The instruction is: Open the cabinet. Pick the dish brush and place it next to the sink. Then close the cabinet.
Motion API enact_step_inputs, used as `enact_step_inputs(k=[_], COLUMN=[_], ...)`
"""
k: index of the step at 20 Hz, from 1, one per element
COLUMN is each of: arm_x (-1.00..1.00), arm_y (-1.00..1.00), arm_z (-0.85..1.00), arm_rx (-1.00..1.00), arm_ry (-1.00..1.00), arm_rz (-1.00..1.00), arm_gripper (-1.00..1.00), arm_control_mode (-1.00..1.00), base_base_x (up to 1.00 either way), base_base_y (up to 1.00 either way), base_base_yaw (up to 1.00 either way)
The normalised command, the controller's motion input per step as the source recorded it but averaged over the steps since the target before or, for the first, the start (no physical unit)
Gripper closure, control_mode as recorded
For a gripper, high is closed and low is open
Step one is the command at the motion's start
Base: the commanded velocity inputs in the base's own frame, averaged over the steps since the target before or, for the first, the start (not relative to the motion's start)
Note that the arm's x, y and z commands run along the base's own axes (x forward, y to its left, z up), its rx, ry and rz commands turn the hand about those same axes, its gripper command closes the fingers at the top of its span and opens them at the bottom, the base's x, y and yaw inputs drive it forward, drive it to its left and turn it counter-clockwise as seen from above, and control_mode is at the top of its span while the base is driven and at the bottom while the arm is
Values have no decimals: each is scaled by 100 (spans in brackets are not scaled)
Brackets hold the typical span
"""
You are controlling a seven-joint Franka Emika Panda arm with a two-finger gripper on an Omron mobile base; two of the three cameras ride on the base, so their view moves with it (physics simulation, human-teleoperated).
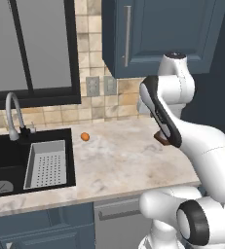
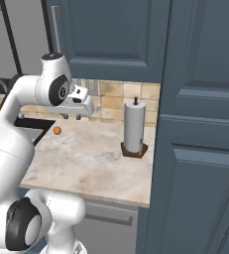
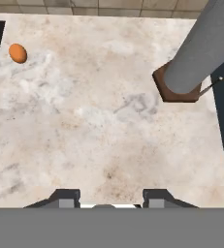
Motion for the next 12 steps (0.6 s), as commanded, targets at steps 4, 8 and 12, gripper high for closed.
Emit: enact_step_inputs(k=[4, 8, 12], arm_x=[-13, -44, -53], arm_y=[0, 0, 0], arm_z=[0, 21, 50], arm_rx=[2, 7, 4], arm_ry=[-4, -11, -16], arm_rz=[0, -1, 0], arm_gripper=[-100, -100, -100], arm_control_mode=[-100, -100, -100], base_base_x=[0, 0, 0], base_base_y=[0, 0, 0], base_base_yaw=[0, 0, 0])
